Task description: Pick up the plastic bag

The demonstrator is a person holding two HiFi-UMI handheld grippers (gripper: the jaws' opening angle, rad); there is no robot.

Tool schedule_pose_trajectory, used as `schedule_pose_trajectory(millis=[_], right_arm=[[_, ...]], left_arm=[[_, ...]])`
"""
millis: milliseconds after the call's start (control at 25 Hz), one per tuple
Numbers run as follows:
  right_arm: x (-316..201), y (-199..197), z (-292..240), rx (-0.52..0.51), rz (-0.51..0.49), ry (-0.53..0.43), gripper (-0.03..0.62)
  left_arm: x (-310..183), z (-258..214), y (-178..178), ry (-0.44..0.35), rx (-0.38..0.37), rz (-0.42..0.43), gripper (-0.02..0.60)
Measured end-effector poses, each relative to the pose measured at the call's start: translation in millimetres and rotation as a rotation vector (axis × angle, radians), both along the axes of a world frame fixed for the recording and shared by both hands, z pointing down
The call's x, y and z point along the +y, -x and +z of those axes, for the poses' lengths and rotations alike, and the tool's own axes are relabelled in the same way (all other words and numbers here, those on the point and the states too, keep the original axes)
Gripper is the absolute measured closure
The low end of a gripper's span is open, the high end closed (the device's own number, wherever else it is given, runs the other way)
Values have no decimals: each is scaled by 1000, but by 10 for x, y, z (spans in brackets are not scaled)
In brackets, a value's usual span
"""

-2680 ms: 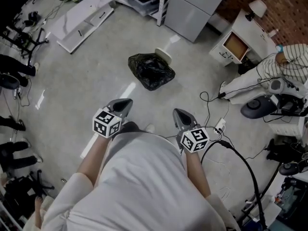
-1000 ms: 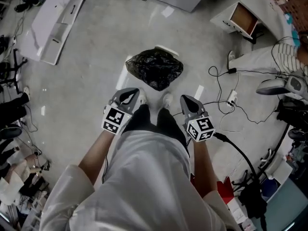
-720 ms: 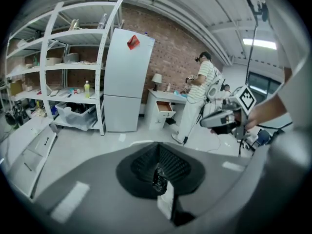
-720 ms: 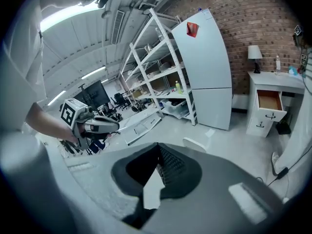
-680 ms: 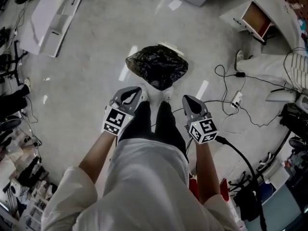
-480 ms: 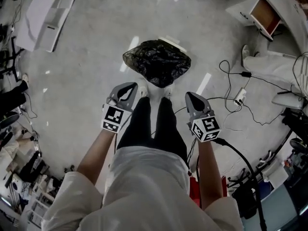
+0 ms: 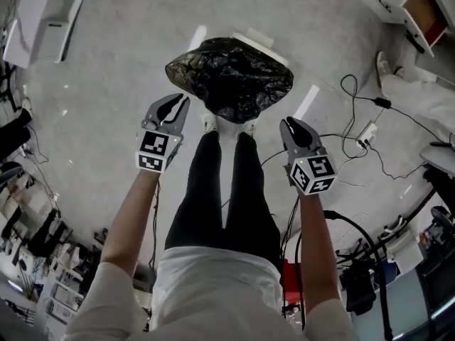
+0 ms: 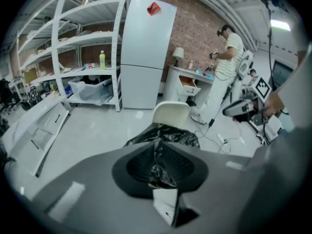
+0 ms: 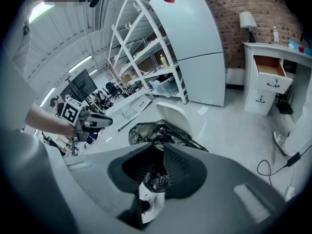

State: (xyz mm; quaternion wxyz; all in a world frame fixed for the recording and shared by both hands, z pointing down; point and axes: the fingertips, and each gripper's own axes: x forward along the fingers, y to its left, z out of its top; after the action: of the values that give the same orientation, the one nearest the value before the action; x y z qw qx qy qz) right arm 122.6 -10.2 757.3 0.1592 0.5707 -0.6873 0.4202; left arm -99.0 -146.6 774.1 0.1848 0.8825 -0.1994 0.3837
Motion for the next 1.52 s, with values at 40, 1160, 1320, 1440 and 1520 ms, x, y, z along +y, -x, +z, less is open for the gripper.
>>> schedule_pose_trajectory(millis=[40,1160,1320,1440,1520], right_arm=[[-9,-27,131,-2,2,8,530],[-202,-719,2839,-288,279,226,372],[-205,-657,2716,-174,234,199,591],[-146,-563,2517,-174,219,192,592],[-108,-531,2350,-170,228,189,592]], left_arm=[[-46,127,19,2,-12,-6,522],[-617,2455,551,371,0,-329,352],[-575,2405,543,283,-64,-337,575],[-434,2257,531,270,-89,-322,575],[-382,2088,556,255,-98,-320,577]])
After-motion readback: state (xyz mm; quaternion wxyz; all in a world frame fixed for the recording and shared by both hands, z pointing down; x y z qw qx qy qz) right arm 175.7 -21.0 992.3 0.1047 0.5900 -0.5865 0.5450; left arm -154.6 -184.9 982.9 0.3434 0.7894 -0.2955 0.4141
